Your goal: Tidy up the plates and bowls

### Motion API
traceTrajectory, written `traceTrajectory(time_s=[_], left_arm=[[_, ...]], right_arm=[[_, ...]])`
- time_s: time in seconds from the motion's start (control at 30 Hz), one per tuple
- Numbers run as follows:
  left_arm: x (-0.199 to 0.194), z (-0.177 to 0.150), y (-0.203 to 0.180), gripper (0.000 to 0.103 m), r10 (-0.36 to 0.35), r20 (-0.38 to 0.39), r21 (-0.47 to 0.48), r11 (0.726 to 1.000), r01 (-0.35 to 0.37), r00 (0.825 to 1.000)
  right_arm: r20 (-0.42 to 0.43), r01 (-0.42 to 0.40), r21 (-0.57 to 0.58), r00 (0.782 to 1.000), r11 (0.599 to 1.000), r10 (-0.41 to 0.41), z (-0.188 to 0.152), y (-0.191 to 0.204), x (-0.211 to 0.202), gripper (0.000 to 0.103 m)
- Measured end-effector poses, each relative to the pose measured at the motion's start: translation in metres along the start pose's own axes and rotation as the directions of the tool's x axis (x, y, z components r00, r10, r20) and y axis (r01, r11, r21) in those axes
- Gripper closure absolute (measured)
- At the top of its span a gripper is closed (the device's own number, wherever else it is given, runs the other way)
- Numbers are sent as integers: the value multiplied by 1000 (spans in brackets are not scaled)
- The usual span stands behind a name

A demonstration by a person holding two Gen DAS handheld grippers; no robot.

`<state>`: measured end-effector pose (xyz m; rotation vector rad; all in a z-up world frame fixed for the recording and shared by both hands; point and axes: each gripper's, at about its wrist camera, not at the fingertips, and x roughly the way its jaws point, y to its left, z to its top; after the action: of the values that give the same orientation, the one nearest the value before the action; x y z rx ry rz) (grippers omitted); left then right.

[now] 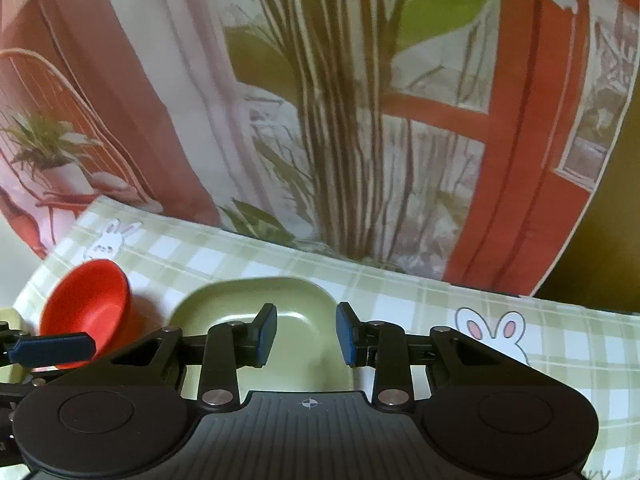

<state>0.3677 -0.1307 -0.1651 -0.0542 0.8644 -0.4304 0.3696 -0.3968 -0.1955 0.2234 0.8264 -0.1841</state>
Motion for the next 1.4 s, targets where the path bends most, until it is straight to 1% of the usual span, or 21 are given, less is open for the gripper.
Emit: traceTrajectory(time_s=[0.13,0.33,0.63,0.83,0.9,0.97,1.07,1.2,1.23,1.27,1.3,1.33,1.4], left_arm=[[13,-3,-3,62,4,-24,4,1000,-4,1000],[25,-6,-3,62,13,-48,4,1000,-13,999],[43,-8,3,62,47,-74,-32,998,-49,996],[56,-13,5,62,50,-103,-60,997,-56,993],[60,-14,6,62,64,-106,-71,995,-72,992],[62,-14,3,62,76,-97,-65,994,-83,992],[66,-15,0,62,75,-97,-57,995,-81,993],[71,-17,0,63,77,-99,-62,995,-84,992],[72,-18,1,67,76,-98,-61,995,-82,992],[73,-19,0,77,85,-95,-53,995,-90,992],[73,-19,-1,84,107,-96,-36,993,-111,990],[73,-20,-2,86,124,-96,-19,992,-126,988],[72,-20,1,87,108,-96,-27,993,-111,990]], right_arm=[[-11,0,8,1000,1000,0,-7,-8,8,73],[-24,13,-19,1000,1000,-13,-16,-11,19,73],[-36,-15,10,999,1000,15,-24,-21,27,73],[-53,-44,9,998,999,44,-32,-21,31,76],[-54,-46,17,997,999,47,-33,-21,32,77],[-48,-47,25,998,999,49,-33,-22,32,77],[-42,-55,32,998,998,57,-34,-24,33,77],[-35,-65,49,997,997,67,-36,-27,34,87],[-32,-69,53,997,996,70,-37,-28,34,91],[-28,-63,55,998,996,65,-39,-28,33,91],[-22,-58,57,998,997,60,-40,-29,32,92],[-18,-59,62,998,996,61,-40,-31,30,96],[-8,-62,70,998,996,62,-42,-33,26,98]])
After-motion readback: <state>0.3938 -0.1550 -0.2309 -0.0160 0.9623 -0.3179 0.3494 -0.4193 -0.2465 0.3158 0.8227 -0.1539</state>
